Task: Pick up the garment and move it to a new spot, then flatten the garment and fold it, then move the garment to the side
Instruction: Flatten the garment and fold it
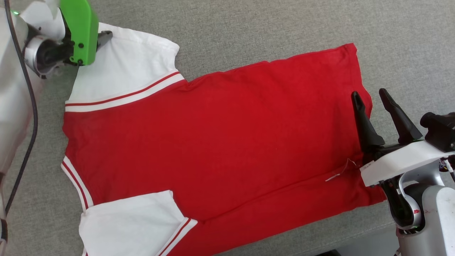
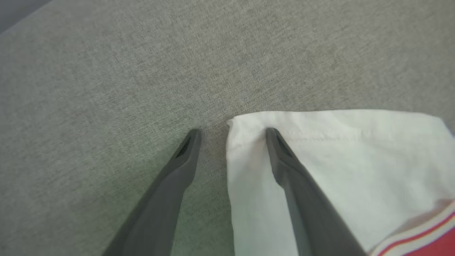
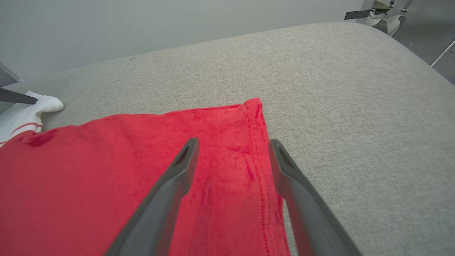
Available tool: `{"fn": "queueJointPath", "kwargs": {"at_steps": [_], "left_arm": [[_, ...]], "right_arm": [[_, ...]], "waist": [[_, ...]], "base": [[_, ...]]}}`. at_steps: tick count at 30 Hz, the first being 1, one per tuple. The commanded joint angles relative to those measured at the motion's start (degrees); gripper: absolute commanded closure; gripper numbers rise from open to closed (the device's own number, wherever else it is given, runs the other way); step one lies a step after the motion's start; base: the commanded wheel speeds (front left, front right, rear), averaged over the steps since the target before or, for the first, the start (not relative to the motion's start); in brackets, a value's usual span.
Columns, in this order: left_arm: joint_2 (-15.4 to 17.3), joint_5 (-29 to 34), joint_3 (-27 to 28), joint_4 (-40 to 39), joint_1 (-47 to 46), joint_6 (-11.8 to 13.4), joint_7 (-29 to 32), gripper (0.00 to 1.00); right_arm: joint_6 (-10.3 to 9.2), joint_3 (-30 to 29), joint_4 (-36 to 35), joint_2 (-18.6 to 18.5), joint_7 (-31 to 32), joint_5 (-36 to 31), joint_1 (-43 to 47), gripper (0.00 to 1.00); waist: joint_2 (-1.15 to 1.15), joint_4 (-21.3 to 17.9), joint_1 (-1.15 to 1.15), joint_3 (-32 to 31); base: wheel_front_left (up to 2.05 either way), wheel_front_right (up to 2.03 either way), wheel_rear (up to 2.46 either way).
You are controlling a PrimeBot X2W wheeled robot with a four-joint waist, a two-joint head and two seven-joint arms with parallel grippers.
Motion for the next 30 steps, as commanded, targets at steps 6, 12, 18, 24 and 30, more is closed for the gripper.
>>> {"fn": "queueJointPath", "kwargs": {"at_steps": [6, 12, 18, 24, 30], "left_arm": [[-1.62, -4.11, -0.52, 2.63, 3.0, -0.15, 4.6, 1.0], [-2.58, -5.47, 1.47, 3.05, 3.38, -0.13, -0.45, 1.0], [-3.19, -7.13, 2.78, 1.48, 6.05, -0.13, -5.12, 1.0], [-2.08, -8.05, 2.78, -4.3, 11.18, -0.09, -7.78, 1.0], [-0.39, -7.25, 2.01, -17.19, 16.72, 1.26, -10.36, 1.0]], "right_arm": [[-0.05, -0.21, 0.52, -0.07, -0.35, -0.68, -1.03, 0.0], [-0.05, -0.58, 1.05, -1.54, 1.35, -1.28, -1.14, 0.0], [-0.05, -1.01, 1.56, -5.65, 8.72, -1.27, -1.46, 0.0], [-0.05, -2.75, 3.34, -9.78, 22.23, 0.76, -2.93, 0.0], [-0.05, -4.04, 6.23, -13.63, 34.05, 0.76, -6.57, 0.0]], "waist": [[0.0, 0.74, 0.0, -0.07], [0.0, 2.48, 0.0, -3.54], [0.0, 4.89, 0.0, -9.15], [0.0, 7.72, 0.0, -13.48], [0.0, 11.26, 0.0, -14.52]], "base": [[0.0, 0.0, 0.0], [0.0, 0.0, 0.0], [0.0, 0.0, 0.0], [0.0, 0.0, 0.0], [0.0, 0.0, 0.0]]}}
